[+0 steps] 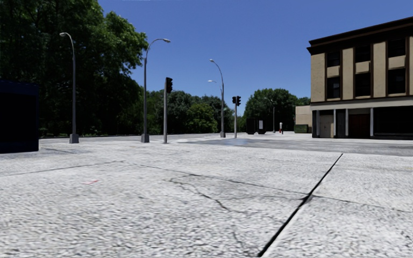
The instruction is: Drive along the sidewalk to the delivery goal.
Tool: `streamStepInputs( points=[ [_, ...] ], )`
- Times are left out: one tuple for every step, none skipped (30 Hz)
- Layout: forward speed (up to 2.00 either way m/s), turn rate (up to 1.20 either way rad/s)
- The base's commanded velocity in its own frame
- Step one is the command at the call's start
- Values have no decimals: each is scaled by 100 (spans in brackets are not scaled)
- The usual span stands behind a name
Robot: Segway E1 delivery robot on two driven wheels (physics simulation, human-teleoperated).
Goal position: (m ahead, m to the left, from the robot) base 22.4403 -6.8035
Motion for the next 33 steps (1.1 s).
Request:
streamStepInputs(
  points=[
    [196, 0],
    [196, 0],
    [196, 0],
    [196, 0],
    [196, 0],
    [196, 0],
    [196, 0],
    [196, 0],
    [196, 0],
    [196, 0],
    [196, 0],
    [196, 6],
    [196, 23],
    [196, 23],
    [196, 31],
    [196, 34],
    [196, 35],
    [196, 35],
    [196, 36],
    [196, 36],
    [196, 36],
    [196, 36],
    [196, 36],
    [196, 37],
    [196, 37],
    [196, 37],
    [196, 37],
    [196, 37],
    [196, 37],
    [196, 29],
    [196, 17],
    [196, 17],
    [196, 4]
  ],
)
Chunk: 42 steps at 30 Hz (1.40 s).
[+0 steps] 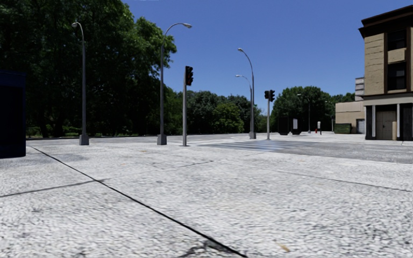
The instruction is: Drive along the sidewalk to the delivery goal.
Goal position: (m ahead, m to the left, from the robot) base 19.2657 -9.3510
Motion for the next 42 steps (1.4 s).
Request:
streamStepInputs(
  points=[
    [196, 0],
    [196, 0],
    [196, 0],
    [196, 0],
    [196, 0],
    [196, 0],
    [196, 0],
    [196, 0],
    [196, 0],
    [196, 0],
    [196, 0],
    [196, 0],
    [196, 0],
    [196, 0],
    [196, 0],
    [196, 0],
    [196, 0],
    [196, 0],
    [196, 0],
    [196, 0],
    [196, 0],
    [196, 0],
    [196, 0],
    [196, 0],
    [196, 0],
    [196, 0],
    [196, 0],
    [196, 0],
    [196, 0],
    [196, 0],
    [196, 0],
    [196, 0],
    [196, 0],
    [196, 0],
    [196, 0],
    [196, 0],
    [196, 0],
    [196, 0],
    [196, 0],
    [196, 0],
    [196, 0],
    [196, 0]
  ],
)
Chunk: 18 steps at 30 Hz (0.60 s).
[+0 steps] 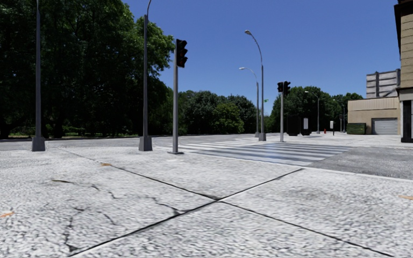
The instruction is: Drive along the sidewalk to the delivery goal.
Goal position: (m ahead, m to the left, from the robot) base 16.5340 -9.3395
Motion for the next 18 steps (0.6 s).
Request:
streamStepInputs(
  points=[
    [196, 0],
    [196, 0],
    [196, 0],
    [196, 0],
    [196, 0],
    [196, 0],
    [196, 0],
    [196, 0],
    [196, -4],
    [196, -19],
    [196, -32],
    [196, -32],
    [196, -38],
    [196, -39],
    [196, -39],
    [196, -39],
    [196, -40],
    [196, -40]
  ],
)
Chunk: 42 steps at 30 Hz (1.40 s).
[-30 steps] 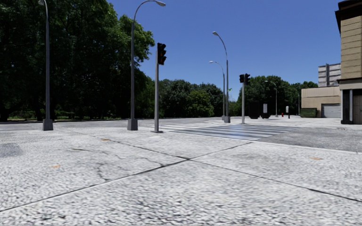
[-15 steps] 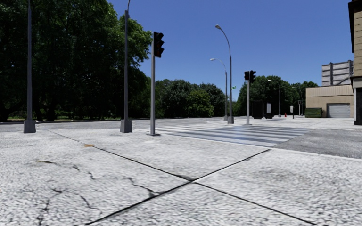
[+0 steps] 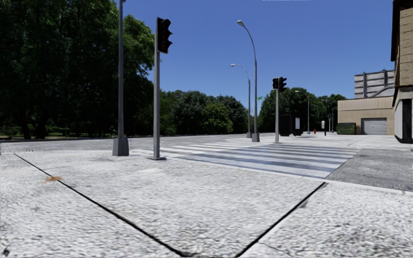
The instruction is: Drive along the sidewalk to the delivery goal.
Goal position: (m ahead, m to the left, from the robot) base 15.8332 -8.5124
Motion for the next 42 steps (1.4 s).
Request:
streamStepInputs(
  points=[
    [196, -40],
    [196, -40],
    [196, -40],
    [196, -40],
    [196, -40],
    [196, -40],
    [196, 0],
    [196, 0],
    [196, 0],
    [196, 0],
    [196, 0],
    [196, 0],
    [196, 0],
    [196, 0],
    [196, 0],
    [196, 0],
    [196, -12],
    [196, -12],
    [196, -50],
    [196, -50],
    [196, -50],
    [196, -50],
    [196, -50],
    [196, -50],
    [196, -50],
    [196, -50],
    [196, -50],
    [196, -50],
    [196, -50],
    [196, -50],
    [196, -50],
    [196, -50],
    [196, -50],
    [196, -50],
    [196, -50],
    [196, -50],
    [196, -50],
    [196, -50],
    [196, -50],
    [196, -50],
    [196, -50],
    [196, -50]
  ],
)
